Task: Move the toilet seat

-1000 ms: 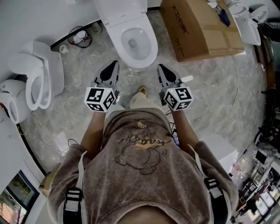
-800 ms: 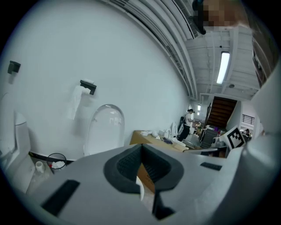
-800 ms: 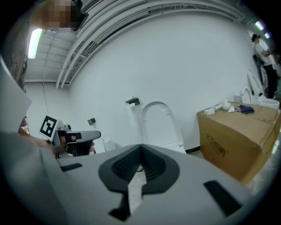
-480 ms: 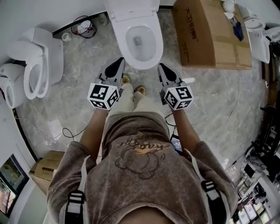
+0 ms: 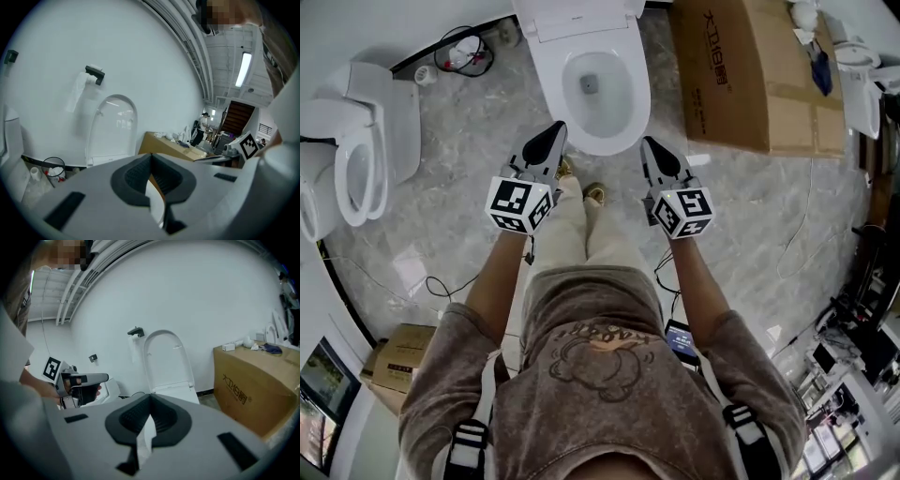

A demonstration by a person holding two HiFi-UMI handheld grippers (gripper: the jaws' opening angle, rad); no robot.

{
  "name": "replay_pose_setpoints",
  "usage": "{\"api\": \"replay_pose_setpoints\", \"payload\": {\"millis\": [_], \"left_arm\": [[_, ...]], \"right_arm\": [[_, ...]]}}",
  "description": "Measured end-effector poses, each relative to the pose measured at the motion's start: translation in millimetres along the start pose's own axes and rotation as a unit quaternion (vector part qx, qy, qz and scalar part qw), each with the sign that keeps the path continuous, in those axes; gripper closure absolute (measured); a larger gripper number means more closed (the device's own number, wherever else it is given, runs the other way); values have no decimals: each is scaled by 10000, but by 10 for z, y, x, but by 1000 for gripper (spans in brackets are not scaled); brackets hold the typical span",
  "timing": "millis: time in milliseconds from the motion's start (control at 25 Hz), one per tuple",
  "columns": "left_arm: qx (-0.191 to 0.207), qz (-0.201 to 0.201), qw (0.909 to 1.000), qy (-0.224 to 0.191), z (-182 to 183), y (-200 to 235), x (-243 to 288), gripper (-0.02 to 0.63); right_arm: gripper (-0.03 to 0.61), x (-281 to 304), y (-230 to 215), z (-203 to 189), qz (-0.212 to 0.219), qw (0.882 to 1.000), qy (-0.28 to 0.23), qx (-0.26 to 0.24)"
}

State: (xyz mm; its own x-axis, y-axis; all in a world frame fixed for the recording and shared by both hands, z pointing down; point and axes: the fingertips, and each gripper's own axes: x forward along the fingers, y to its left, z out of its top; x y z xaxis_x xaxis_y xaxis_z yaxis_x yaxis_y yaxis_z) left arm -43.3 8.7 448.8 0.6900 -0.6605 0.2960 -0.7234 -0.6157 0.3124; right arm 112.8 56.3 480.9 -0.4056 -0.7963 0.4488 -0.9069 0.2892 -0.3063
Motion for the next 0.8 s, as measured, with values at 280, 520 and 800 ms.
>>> {"api": "replay_pose_setpoints", "payload": {"millis": [280,520,800], "left_arm": [[-36,141,9998,169,-377,339,242,606],[-75,247,9989,397,-804,531,430,606],[-32,311,9981,535,-1240,673,605,606]], "right_arm": [[581,367,-267,-251,-98,9999,74,20],[581,628,-508,-570,-141,9998,168,41],[581,854,-662,-964,-106,9995,274,152]]}}
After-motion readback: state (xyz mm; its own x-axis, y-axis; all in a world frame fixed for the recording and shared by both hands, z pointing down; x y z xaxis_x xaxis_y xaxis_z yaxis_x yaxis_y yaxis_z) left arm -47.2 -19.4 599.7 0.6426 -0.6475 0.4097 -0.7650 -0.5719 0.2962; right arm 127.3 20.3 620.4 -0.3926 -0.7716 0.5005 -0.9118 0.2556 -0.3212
